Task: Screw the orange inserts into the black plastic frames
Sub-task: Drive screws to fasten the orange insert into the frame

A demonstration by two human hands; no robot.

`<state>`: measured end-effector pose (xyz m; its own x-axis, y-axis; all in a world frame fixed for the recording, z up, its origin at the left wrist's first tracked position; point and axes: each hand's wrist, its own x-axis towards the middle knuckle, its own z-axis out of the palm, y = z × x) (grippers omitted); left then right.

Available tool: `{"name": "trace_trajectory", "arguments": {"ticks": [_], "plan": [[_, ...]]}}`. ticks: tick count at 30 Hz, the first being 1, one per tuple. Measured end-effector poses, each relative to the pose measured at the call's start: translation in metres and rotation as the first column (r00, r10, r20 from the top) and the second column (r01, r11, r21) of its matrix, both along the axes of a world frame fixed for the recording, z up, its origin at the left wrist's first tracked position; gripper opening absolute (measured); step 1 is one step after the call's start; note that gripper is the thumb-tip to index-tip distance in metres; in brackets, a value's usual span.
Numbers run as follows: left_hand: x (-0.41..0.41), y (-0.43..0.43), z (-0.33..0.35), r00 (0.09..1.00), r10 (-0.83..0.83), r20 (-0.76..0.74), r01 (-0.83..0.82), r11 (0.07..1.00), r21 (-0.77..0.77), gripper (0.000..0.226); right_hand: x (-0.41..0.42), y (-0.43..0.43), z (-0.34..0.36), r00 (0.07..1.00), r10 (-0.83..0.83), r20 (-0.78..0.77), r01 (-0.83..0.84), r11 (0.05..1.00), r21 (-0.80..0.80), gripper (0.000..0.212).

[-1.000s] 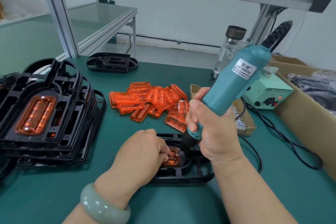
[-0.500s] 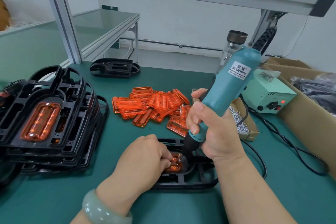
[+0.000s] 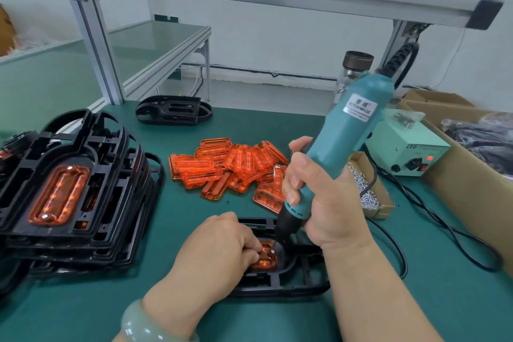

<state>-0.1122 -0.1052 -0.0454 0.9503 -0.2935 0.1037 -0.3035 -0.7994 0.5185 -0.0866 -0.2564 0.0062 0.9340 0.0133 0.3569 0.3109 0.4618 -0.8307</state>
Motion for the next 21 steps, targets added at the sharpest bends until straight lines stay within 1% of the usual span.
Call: {"name": "trace_trajectory", "arguments": {"ticks": [3, 6, 10, 13, 18, 21], "plan": [[0.0, 0.0, 0.0, 1.0, 0.003, -0.004, -0.003, 1.0, -0.002, 0.017, 0.002, -0.005, 0.006, 1.0, -0.011, -0.005, 0.011, 0.996, 0.088, 0.01], [-0.001, 0.0, 0.001, 1.0, 0.003, -0.012, -0.003, 1.0, -0.001, 0.017, 0.004, -0.012, 0.005, 0.996, -0.069, -0.061, 0.08, 0.977, 0.198, 0.01], [-0.002, 0.0, 0.002, 1.0, -0.008, -0.011, 0.009, 1.0, 0.029, 0.017, 0.004, -0.024, -0.006, 0.978, -0.112, -0.175, 0.171, 0.912, 0.372, 0.013], [-0.003, 0.0, 0.004, 1.0, -0.015, 0.02, 0.013, 0.997, 0.071, 0.017, 0.003, -0.036, -0.014, 0.973, -0.123, -0.195, 0.203, 0.854, 0.479, 0.012], [-0.003, 0.003, 0.011, 0.997, 0.001, 0.073, -0.01, 0.992, 0.123, 0.016, 0.003, -0.055, -0.026, 0.972, -0.122, -0.202, 0.216, 0.805, 0.553, 0.012], [0.002, 0.002, 0.022, 0.995, 0.027, 0.1, -0.036, 0.995, 0.091, 0.014, 0.005, -0.059, -0.027, 0.972, -0.11, -0.206, 0.21, 0.795, 0.568, 0.012]]}}
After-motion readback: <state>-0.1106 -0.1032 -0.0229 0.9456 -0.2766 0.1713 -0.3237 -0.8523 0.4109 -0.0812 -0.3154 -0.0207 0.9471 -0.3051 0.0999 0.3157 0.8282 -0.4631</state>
